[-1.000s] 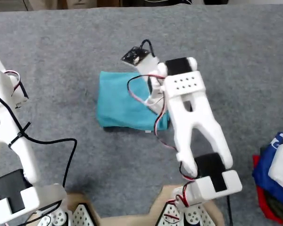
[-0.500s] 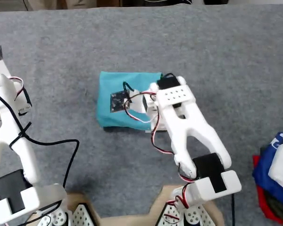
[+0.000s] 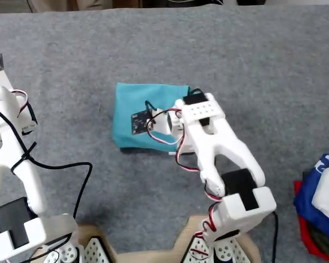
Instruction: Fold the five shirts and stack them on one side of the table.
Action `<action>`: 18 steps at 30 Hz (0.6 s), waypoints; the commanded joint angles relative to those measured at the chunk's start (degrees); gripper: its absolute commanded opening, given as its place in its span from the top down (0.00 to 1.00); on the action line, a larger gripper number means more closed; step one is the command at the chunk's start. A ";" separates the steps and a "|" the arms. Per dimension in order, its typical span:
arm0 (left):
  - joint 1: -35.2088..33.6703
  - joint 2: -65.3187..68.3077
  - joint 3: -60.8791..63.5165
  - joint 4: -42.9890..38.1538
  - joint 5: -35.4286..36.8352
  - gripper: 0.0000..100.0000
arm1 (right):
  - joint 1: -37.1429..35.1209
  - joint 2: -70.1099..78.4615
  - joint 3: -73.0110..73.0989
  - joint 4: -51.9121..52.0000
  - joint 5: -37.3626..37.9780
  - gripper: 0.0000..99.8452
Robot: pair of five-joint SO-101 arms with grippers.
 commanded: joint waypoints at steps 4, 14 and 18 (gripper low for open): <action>4.92 -2.15 -0.62 -2.11 -0.44 0.98 | 5.85 -6.37 -7.96 6.24 -11.08 0.68; 10.55 -2.15 -0.44 -2.99 2.73 0.98 | 5.85 -15.60 -14.29 16.97 -64.79 0.69; 9.58 -2.15 0.26 -2.90 2.73 0.98 | 2.77 -15.34 -12.79 17.05 -95.47 0.69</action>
